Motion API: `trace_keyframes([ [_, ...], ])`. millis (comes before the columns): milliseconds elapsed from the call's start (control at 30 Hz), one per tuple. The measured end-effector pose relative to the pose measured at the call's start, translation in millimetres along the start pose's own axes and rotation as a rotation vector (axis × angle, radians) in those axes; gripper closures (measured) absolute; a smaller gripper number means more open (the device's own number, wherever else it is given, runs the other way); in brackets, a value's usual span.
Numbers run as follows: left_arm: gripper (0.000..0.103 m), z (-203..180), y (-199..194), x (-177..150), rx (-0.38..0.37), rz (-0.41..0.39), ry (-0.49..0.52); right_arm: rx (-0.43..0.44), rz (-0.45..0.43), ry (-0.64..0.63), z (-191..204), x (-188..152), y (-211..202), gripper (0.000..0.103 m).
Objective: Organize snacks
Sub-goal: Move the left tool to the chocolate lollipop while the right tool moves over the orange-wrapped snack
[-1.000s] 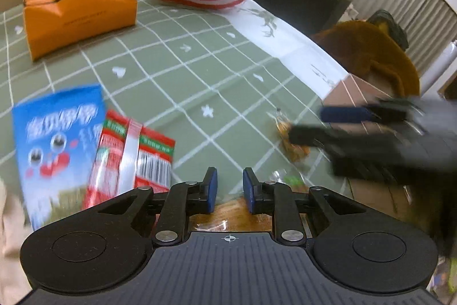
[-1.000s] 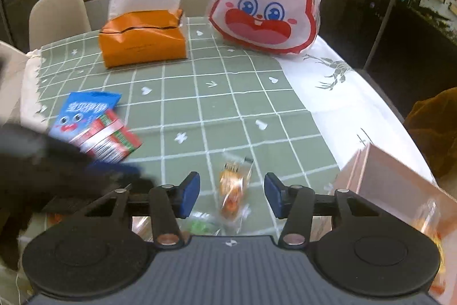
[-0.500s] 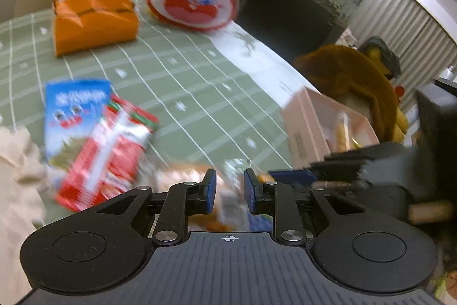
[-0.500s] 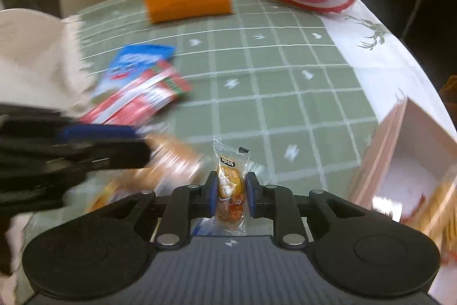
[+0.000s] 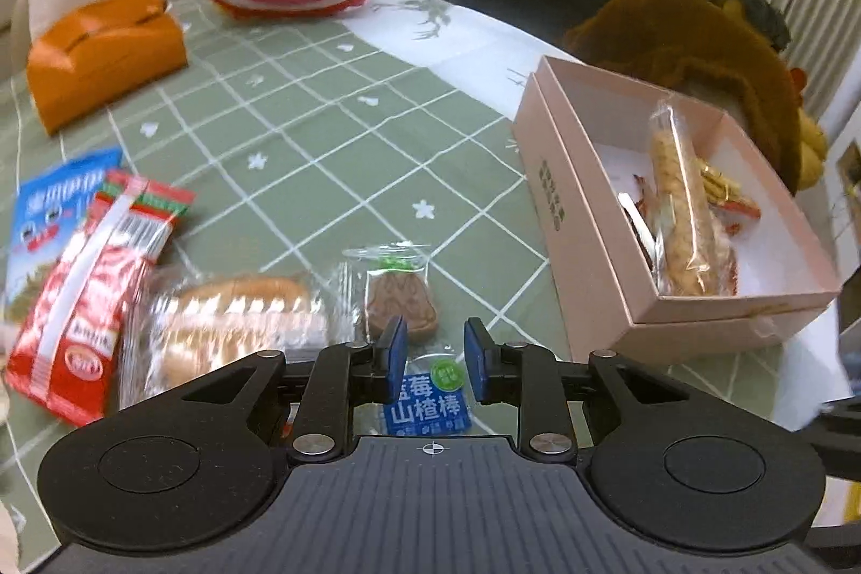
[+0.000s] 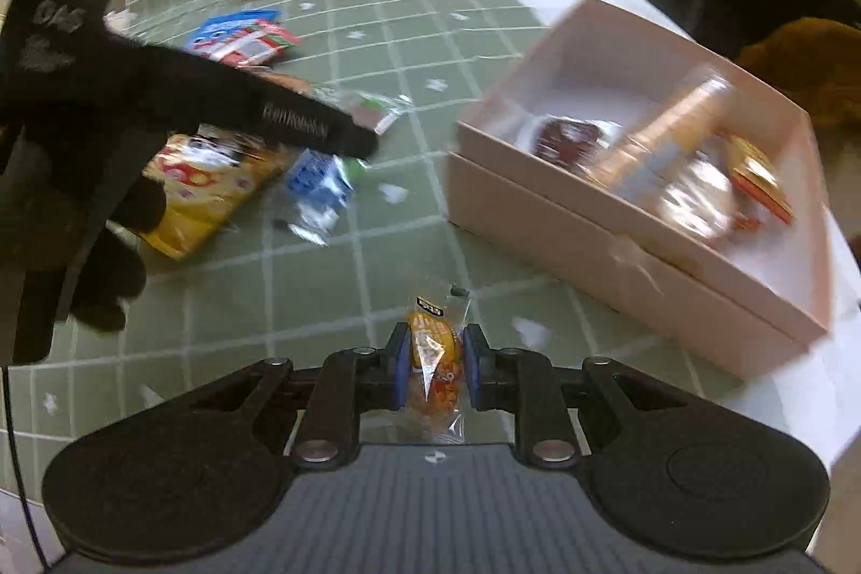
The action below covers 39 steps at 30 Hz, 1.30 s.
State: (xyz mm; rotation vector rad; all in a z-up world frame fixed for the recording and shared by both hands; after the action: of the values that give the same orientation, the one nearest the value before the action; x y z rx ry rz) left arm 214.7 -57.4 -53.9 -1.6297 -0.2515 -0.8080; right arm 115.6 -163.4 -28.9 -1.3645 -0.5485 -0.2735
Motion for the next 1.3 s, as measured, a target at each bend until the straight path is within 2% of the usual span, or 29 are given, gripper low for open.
trace_keyframes([
  [133, 0.074, -12.7, 0.7, -3.8, 0.009, 0.022, 0.063, 0.001, -0.02, 0.043, -15.1, -9.3, -5.4, 0.083],
  [233, 0.074, -22.3, 2.9, -10.4, -0.043, 0.044, 0.047, 0.006, -0.015, 0.052, -20.0, -17.7, -2.7, 0.083],
  [433, 0.075, -17.5, 8.9, -2.6, 0.024, 0.04, 0.039, -0.022, -0.04, 0.01, -20.2, -21.2, -2.5, 0.082],
  [467, 0.075, -19.4, 10.0, -1.7, 0.022, 0.045, 0.049, -0.034, -0.044, 0.006, -22.0, -21.9, -2.1, 0.081],
  [533, 0.073, -24.2, 11.9, -1.4, -0.005, 0.049, 0.056, -0.042, -0.048, 0.017, -25.7, -24.1, -1.9, 0.071],
  [667, 0.069, -28.5, 12.9, -0.8, -0.044, 0.049, 0.058, -0.028, -0.052, 0.051, -33.2, -25.6, -1.9, 0.064],
  [800, 0.074, -16.2, 13.6, 0.0, -0.002, 0.047, 0.03, -0.043, -0.077, 0.047, -34.7, -24.0, 0.7, 0.052],
  [933, 0.074, -16.3, 11.6, -1.8, -0.022, 0.047, 0.039, -0.047, -0.105, 0.066, -36.0, -23.9, 3.1, 0.042],
  [1167, 0.074, -15.2, -4.4, -20.9, -0.102, 0.021, 0.005, -0.048, -0.13, 0.074, -37.6, -23.5, 5.3, 0.035],
  [1300, 0.076, -6.2, -19.3, -39.0, -0.135, -0.009, -0.065, -0.053, -0.134, 0.082, -37.7, -24.1, 5.1, 0.035],
])
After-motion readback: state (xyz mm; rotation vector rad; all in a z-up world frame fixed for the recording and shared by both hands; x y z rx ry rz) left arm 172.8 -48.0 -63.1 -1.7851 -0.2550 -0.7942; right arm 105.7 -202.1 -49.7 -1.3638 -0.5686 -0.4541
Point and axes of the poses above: each gripper's, at about its wrist camera, not at the fingertips, and y roughly the way its jaws point, z to its left, x to its top, the point moved 9 cm from there along y, roughly the way its jaws point, and after that the axes turned 9 degrees about y, right-handed, at the moved point
